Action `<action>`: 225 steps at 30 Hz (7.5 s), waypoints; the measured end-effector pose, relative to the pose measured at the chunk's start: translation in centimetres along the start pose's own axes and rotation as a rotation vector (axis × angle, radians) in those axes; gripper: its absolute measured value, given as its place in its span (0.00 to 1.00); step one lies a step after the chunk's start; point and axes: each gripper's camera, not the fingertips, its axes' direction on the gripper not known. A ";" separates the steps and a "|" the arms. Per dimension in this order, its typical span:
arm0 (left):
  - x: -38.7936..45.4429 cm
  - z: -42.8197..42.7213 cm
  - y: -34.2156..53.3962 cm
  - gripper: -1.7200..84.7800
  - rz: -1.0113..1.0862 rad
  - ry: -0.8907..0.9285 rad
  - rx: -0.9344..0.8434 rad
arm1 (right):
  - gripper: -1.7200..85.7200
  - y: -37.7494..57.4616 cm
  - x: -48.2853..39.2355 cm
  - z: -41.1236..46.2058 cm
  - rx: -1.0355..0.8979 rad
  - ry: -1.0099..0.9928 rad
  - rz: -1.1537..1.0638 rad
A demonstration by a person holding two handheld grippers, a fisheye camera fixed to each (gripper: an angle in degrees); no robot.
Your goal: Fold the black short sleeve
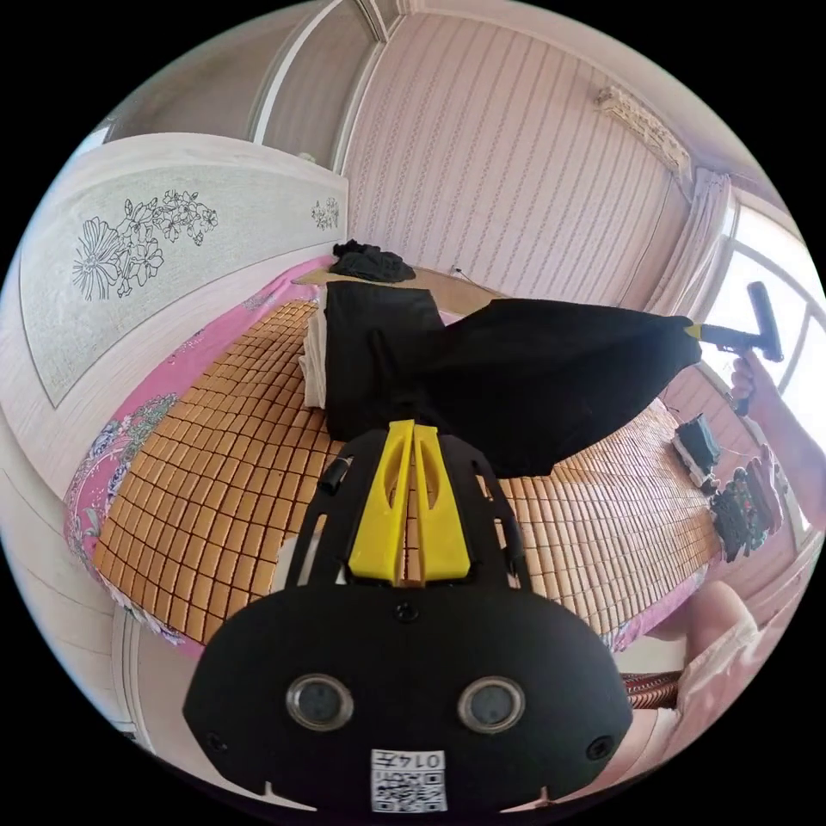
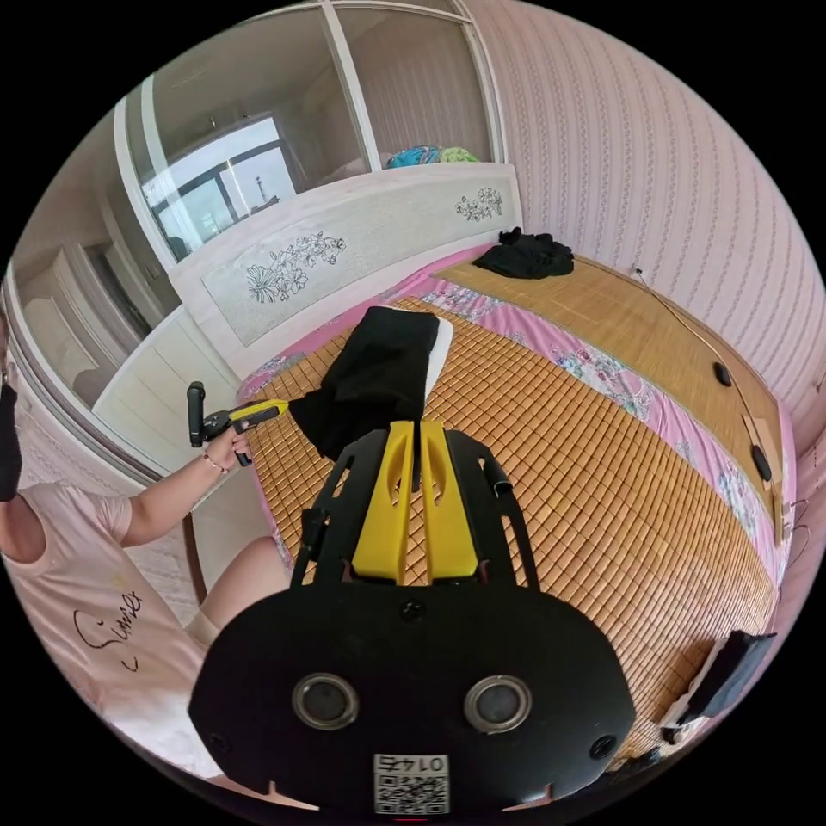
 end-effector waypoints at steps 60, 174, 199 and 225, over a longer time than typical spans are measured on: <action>26.2 -39.6 -6.9 0.01 0.075 0.482 0.483 | 0.02 64.5 23.2 -48.0 0.724 -0.406 0.131; 39.2 4.2 -4.4 0.01 0.056 0.032 -0.570 | 0.07 39.3 29.5 3.8 -0.319 -0.294 0.471; 37.1 25.3 -16.9 0.08 0.022 0.116 -0.471 | 0.03 0.5 28.6 27.3 -0.336 -0.129 0.173; 47.4 22.3 -22.1 0.04 0.212 0.094 -0.471 | 0.08 12.8 32.8 8.9 -0.112 -0.036 0.083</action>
